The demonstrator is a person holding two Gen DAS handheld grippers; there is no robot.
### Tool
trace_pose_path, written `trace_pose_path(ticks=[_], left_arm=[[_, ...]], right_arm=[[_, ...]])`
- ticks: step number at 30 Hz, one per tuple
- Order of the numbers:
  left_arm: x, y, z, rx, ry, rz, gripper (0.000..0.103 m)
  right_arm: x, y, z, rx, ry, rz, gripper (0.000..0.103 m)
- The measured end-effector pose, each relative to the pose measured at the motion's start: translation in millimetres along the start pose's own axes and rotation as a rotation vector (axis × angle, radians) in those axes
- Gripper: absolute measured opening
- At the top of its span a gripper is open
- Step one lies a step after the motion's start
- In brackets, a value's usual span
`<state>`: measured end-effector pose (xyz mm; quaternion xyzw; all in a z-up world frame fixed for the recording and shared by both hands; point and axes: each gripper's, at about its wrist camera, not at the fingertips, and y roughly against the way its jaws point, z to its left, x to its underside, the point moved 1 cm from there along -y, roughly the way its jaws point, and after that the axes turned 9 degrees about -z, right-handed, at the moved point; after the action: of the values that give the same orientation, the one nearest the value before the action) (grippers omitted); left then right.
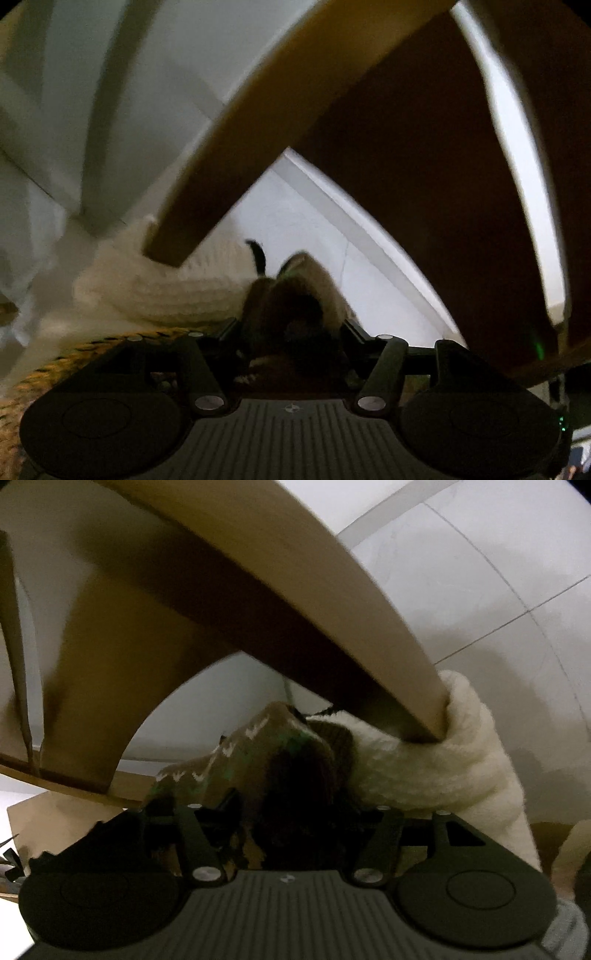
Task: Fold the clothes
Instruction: 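Lift the folded vest with both tools and carry it to the chair, then lower the vest onto the clothes on the chair and open both tools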
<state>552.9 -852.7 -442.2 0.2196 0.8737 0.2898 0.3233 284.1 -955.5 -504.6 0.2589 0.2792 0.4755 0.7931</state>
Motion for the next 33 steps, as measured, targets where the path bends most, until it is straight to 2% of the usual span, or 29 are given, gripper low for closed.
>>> trace_pose_path(ticks=[4,9,17,24,31,33], left_arm=[[2.0,30.0,-17.0,-0.043,-0.003,-0.044,0.063],[14.5,81.4,-44.5,-0.092,-0.001,-0.107,0.063],[39.5,159.7,-107.1,-0.186,0.001,-0.194,0.063],[92.2,222.4,-190.9,-0.288,-0.035,-0.296,0.064],[168.2,272.6,-271.9,-0.415,0.001,-0.39,0.065],[188.1,282.8,-295.1,-0.458,0.002,-0.397,0.065]], right_arm=[[-9.7,16.9,11.6,0.056,0.035,-0.012,0.067],[-24.3,50.0,24.3,0.078,0.131,0.002,0.067],[-44.6,115.8,40.0,0.064,0.312,0.117,0.067],[-55.3,187.6,61.7,-0.004,0.529,0.27,0.069],[-67.3,271.0,82.9,-0.132,0.749,0.361,0.07],[-72.2,297.2,86.6,-0.163,0.819,0.364,0.075]])
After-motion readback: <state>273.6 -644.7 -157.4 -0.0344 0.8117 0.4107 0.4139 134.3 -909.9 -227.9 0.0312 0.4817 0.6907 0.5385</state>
